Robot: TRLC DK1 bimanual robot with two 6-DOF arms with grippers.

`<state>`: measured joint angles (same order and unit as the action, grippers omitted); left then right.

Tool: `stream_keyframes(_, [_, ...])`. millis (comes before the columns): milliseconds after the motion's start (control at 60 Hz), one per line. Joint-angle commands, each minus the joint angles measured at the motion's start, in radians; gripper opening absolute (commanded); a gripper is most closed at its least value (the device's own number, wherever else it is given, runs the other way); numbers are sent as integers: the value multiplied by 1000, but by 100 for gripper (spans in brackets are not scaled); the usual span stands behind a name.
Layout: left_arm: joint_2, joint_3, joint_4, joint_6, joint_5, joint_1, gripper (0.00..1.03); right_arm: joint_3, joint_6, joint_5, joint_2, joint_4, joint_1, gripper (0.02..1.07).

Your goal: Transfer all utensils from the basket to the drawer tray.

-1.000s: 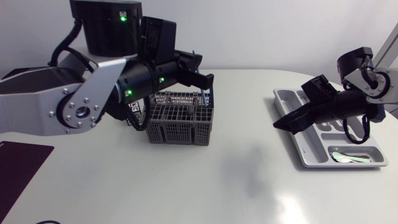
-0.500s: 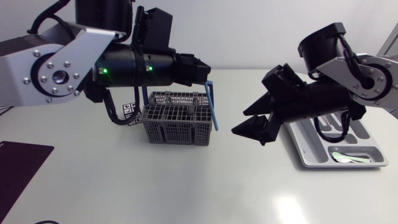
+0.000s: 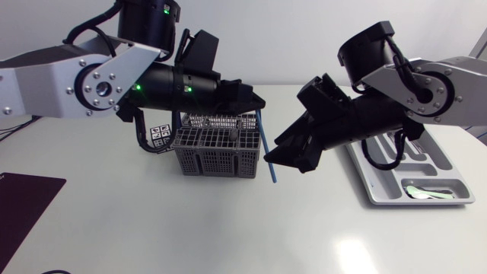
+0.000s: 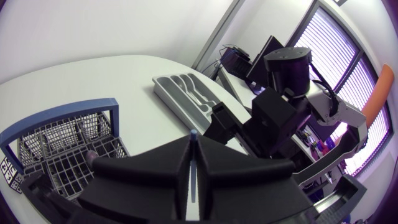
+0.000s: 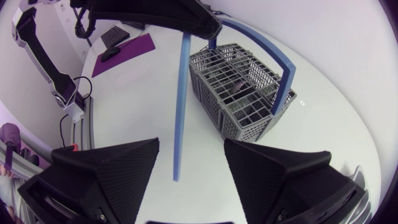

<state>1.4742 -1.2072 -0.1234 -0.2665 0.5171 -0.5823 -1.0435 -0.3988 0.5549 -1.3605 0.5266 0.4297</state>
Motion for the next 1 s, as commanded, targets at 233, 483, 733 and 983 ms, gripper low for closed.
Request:
stream_keyframes(233, [29, -48, 1, -39, 35, 10, 4, -12, 29, 31, -35, -17, 7, 28])
stream_keyframes(483, [34, -52, 1, -39, 37, 10, 11, -3, 29, 39, -34, -8, 18, 7])
stream_keyframes(733, [32, -75, 1, -40, 38, 13, 62, 28, 14, 37, -9, 10, 21, 7])
stream_keyframes(983, [-5, -106, 2, -46, 31, 59, 90, 69, -28, 20, 8, 52, -62, 7])
